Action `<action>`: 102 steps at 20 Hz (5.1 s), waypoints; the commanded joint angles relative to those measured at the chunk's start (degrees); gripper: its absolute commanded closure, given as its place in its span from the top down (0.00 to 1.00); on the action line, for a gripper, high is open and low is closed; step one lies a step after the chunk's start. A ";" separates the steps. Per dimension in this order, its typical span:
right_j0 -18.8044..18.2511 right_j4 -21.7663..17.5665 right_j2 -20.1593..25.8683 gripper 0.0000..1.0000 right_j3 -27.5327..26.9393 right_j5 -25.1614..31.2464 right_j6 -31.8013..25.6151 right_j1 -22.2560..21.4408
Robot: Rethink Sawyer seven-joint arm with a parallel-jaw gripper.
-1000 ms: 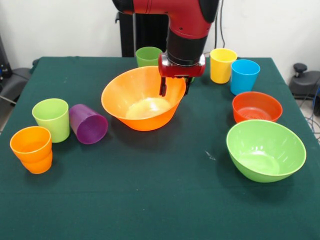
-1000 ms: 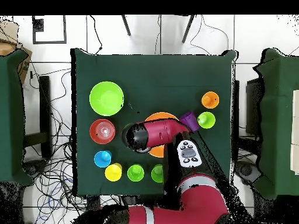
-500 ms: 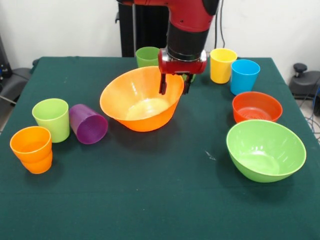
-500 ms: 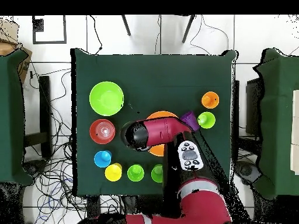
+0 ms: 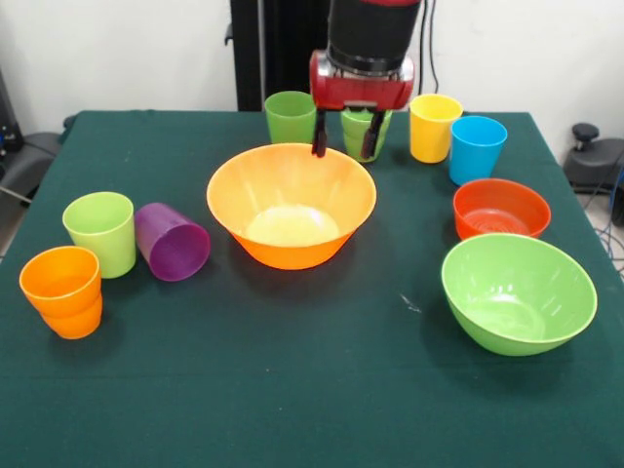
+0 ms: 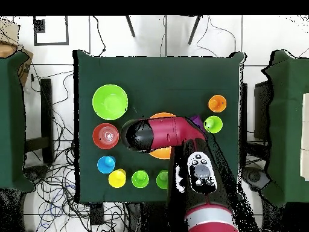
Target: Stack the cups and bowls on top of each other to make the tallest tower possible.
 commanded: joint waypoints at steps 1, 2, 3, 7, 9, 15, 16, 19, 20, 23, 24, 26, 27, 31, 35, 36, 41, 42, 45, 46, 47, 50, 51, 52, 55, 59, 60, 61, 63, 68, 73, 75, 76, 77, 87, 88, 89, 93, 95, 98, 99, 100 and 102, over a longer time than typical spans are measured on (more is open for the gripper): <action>1.64 2.35 4.22 1.00 1.68 9.71 -0.39 -3.80; 1.84 2.47 4.22 1.00 1.52 10.32 -0.40 -4.08; 2.13 2.66 4.24 1.00 1.02 11.10 -0.23 -4.23; 2.25 3.11 4.74 1.00 -0.98 11.70 0.12 -2.71; 2.36 3.35 4.95 1.00 -1.48 11.19 0.29 -1.77; 4.24 3.17 4.11 1.00 -5.79 10.15 2.66 2.72; 4.47 3.13 3.93 1.00 -6.21 9.71 3.05 3.43; 4.95 3.04 3.60 1.00 -6.28 8.68 3.31 4.05; 4.81 3.21 3.71 1.00 -5.95 8.67 3.06 3.84; 4.34 3.64 3.99 1.00 -4.74 8.65 2.24 2.93; 4.22 3.66 4.03 1.00 -4.36 8.69 1.95 2.63; 3.58 3.91 4.86 1.00 -3.48 9.47 0.30 2.00; 3.09 4.18 5.53 1.00 -2.99 9.99 -0.85 1.56; 0.88 6.58 9.55 1.00 -0.94 12.80 -5.38 -0.20; -1.08 7.30 13.03 1.00 0.68 13.83 -9.46 -1.66; -0.94 6.58 13.27 1.00 0.40 14.98 -10.20 -1.75; -1.62 4.15 16.38 1.00 0.94 16.30 -13.45 -1.36; -1.89 4.22 17.16 1.00 1.16 16.47 -13.69 -1.42; -4.20 4.20 20.43 1.00 2.61 17.36 -16.87 -1.80; -4.69 3.91 21.06 1.00 2.83 17.78 -17.51 -1.91; -5.02 3.43 21.74 1.00 2.84 18.09 -17.56 -1.83; -5.07 1.40 22.75 1.00 2.45 19.80 -17.66 -1.04; -4.92 0.72 22.89 1.00 2.22 20.61 -17.49 -0.64; -4.76 0.04 23.03 1.00 1.98 21.42 -17.32 -0.23; -4.66 -1.53 23.55 1.00 1.25 21.14 -16.79 1.53; -6.48 -2.68 25.71 1.00 1.66 21.60 -18.66 3.06; -6.99 -2.99 26.26 1.00 1.49 21.71 -19.30 3.62; -7.37 -3.51 26.61 1.00 1.52 21.61 -19.48 4.10; -8.28 -4.65 27.40 1.00 1.51 20.16 -19.30 5.52; -9.70 -7.15 28.44 1.00 1.14 18.32 -18.30 7.70; -11.12 -8.25 30.03 1.00 3.21 18.80 -16.56 5.91; -12.09 -8.42 30.86 1.00 4.78 18.24 -15.94 4.60; -12.56 -7.72 31.45 1.00 6.11 18.48 -15.12 2.84; -13.03 -7.02 32.05 1.00 7.44 18.73 -14.31 1.07; -12.97 -4.19 34.94 1.00 9.70 23.49 -9.90 -5.38; -12.74 -4.68 34.76 1.00 9.34 23.48 -9.79 -4.84; -12.35 -5.64 34.28 1.00 8.63 22.77 -9.40 -3.61; -11.13 -7.58 33.16 1.00 7.51 21.07 -8.37 -1.41; -10.72 -7.70 32.95 1.00 6.59 21.16 -8.33 -0.73; -11.17 -8.51 32.67 1.00 7.72 19.29 -8.54 -0.22; -11.80 -8.56 32.84 1.00 8.79 18.43 -8.80 -0.44; -12.27 -8.64 32.99 1.00 9.57 18.04 -9.08 -0.66; -13.21 -8.82 33.29 1.00 11.14 17.24 -9.62 -1.09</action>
